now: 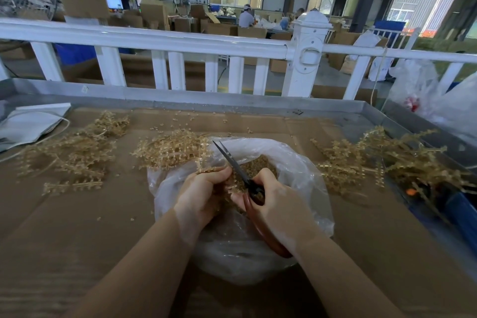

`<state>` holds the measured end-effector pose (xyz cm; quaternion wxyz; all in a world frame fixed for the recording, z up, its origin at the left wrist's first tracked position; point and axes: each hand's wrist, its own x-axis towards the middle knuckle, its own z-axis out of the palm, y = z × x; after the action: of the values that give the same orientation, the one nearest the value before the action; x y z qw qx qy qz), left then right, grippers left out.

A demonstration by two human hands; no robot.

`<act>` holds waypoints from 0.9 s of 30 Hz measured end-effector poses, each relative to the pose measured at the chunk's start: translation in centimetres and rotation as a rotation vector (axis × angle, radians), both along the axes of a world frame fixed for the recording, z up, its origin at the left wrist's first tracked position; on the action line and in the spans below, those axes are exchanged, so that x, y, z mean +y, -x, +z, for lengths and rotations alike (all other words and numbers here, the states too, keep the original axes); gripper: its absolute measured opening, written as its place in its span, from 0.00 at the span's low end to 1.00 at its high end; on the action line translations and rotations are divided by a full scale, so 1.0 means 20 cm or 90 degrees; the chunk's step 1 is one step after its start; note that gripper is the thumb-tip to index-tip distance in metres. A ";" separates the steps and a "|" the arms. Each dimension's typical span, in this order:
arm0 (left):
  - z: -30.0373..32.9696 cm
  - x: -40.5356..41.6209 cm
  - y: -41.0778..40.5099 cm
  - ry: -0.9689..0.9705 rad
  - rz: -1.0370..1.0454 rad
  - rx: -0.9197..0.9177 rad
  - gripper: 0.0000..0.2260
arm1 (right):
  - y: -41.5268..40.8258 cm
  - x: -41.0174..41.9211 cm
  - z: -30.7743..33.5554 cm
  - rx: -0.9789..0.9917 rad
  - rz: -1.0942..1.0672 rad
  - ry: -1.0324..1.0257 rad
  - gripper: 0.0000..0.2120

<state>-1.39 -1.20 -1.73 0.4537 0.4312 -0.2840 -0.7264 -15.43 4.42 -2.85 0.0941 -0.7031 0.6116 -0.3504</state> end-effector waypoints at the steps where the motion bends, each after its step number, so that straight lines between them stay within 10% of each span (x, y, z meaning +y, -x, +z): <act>1: 0.00 0.00 0.00 0.003 -0.003 -0.011 0.11 | 0.00 0.00 0.00 -0.003 0.000 -0.001 0.16; 27: -0.01 0.00 0.02 0.037 -0.002 -0.039 0.08 | 0.01 -0.01 0.03 -0.032 -0.001 -0.049 0.10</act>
<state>-1.75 -1.19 -2.01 0.4558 0.4393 -0.3200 -0.7049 -15.71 4.29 -2.19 0.1361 -0.6892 0.6228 -0.3445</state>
